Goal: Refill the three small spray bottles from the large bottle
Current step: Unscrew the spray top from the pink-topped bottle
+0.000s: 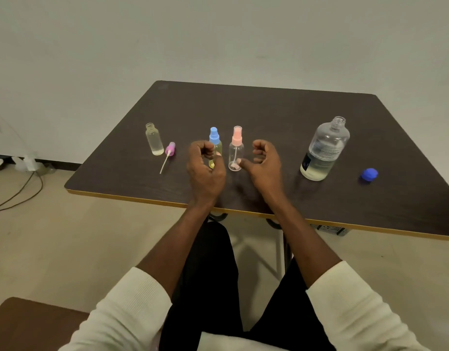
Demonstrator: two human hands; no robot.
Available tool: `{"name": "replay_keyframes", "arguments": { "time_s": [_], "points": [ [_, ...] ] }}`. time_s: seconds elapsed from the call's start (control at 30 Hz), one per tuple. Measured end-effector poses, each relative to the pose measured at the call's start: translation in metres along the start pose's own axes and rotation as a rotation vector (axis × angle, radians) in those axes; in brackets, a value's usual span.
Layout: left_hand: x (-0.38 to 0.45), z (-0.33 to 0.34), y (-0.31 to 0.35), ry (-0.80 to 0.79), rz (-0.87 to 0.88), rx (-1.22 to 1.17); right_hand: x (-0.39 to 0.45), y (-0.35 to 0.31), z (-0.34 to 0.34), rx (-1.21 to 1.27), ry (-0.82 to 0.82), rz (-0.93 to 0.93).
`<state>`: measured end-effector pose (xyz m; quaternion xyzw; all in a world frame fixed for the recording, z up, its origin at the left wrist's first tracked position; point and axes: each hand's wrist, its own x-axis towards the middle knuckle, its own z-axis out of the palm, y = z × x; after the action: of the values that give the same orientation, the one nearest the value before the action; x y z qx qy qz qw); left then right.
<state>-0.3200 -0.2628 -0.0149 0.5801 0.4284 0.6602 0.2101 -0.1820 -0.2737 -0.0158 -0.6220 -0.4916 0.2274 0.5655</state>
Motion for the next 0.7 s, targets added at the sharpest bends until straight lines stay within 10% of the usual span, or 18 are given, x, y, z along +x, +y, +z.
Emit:
{"name": "replay_keyframes", "arguments": {
  "time_s": [0.53,0.7],
  "points": [
    [-0.009,0.006,-0.001,-0.22,0.253,0.035,0.001,0.006,-0.024,0.104,-0.246,0.051],
    [-0.014,0.039,0.014,-0.289,-0.067,-0.185,-0.006,0.008,-0.063,0.221,-0.307,0.086]
  ]
}}
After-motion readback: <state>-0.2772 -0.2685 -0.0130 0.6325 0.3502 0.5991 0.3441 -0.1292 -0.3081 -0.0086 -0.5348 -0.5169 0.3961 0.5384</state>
